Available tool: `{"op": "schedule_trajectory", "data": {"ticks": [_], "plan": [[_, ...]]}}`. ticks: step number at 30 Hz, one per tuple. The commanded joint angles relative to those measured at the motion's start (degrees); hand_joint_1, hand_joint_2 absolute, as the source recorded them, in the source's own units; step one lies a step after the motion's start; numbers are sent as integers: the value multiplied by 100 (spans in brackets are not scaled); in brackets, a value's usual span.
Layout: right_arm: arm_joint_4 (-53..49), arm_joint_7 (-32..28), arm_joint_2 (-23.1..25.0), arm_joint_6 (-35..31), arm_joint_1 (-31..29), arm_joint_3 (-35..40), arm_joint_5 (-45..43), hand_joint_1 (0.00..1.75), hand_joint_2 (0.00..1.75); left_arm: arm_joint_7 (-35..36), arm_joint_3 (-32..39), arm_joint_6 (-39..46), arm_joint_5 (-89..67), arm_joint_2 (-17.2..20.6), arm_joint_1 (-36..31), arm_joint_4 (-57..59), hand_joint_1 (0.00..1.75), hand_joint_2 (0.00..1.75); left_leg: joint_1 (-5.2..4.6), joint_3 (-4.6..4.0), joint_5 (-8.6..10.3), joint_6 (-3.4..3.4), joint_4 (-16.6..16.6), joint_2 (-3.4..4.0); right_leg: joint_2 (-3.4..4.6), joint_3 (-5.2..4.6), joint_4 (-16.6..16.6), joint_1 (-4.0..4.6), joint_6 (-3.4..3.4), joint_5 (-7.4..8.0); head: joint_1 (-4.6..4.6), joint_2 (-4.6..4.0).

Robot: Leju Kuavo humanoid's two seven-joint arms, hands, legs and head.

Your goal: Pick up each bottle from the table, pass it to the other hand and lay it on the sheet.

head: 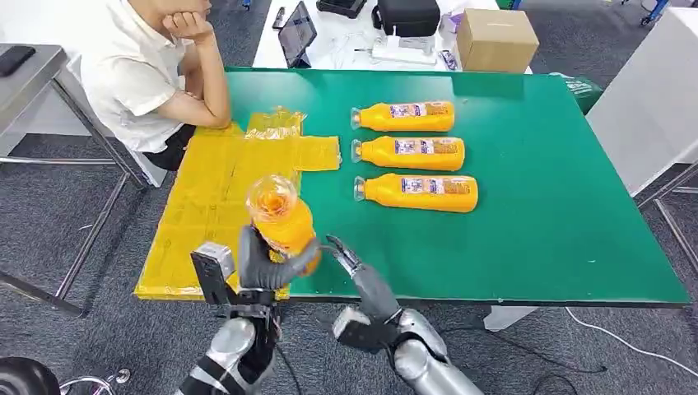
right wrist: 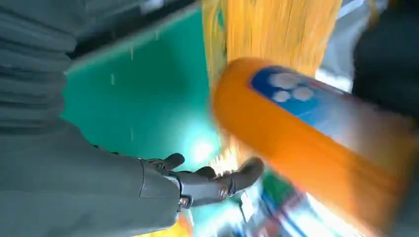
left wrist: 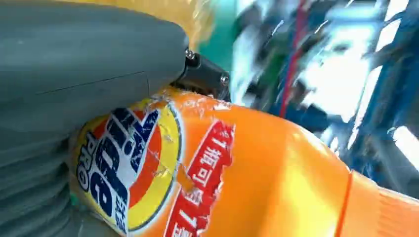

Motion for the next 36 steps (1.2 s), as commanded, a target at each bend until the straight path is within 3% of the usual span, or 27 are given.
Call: {"op": "schedule_trajectory", "data": {"ticks": [1,3,4,7,11,18,19,24,28,34,35,36], "plan": [[-2064,-114,204,-1723,628,-1348,1660,0,0,-58,922,611,-640,296,-488,395,175,175,1,25,-9,10,-1,22,9,19,-1,7,-26,-3,-2,0],[-2774,-114,324,-1723,843,-1612,1913,0,0,143,1103,344,-453,306,-535,389,175,175,-1,1,-2,6,6,1,-11,-1,9,3,-18,-6,0,0],[-3107,-114,377,-1723,948,-1751,2183,0,175,226,1156,159,-354,321,-563,379,175,175,0,2,-5,7,10,-2,-16,3,13,5,-22,-10,0,0],[-2836,-114,329,-1723,963,-1688,1766,0,175,610,935,136,-1036,521,-750,664,175,175,1,5,-3,4,0,1,-5,4,2,3,-15,-5,-7,0],[-2316,-114,214,-1723,612,-1262,1171,0,175,2184,-46,-81,-3861,926,-1795,2453,175,175,1,21,5,6,-9,-9,-18,24,-8,5,-19,0,0,0],[-2237,-114,268,-1723,550,-1272,1200,0,175,2132,4,-120,-3879,889,-1943,2685,175,175,3,13,12,3,-3,23,10,4,-3,7,-33,17,-2,0],[-2138,-114,190,-1723,477,-1081,1007,0,175,2659,-169,140,-4698,850,-2149,3143,175,175,7,31,7,8,-8,31,12,20,-8,14,-49,15,-2,0],[-1693,-114,212,-1723,176,-748,755,0,175,3116,-141,-1125,-5430,664,-2993,4738,175,175,8,23,12,9,-4,9,-5,24,-8,15,-42,14,-2,0],[-1554,-114,180,-1723,106,-597,582,0,175,3444,-276,-1316,-5885,716,-3236,5036,175,175,8,10,16,7,0,19,4,8,-2,13,-38,18,-4,0],[-1349,-114,114,-1723,8,-378,288,0,175,3303,-15,-1857,-5724,705,-3277,5081,175,175,6,11,17,4,-2,13,1,9,-2,10,-34,14,0,0],[-1318,-114,83,-1723,-21,-319,192,0,175,3264,34,-2050,-5673,705,-3311,5118,159,175,6,17,15,6,-4,14,1,16,-4,11,-37,13,0,0],[-1278,-114,85,-1723,-28,-302,162,0,175,3248,37,-2134,-5671,715,-3331,5137,98,175,5,10,17,3,-3,16,6,8,-2,9,-31,16,-2,0]]}}
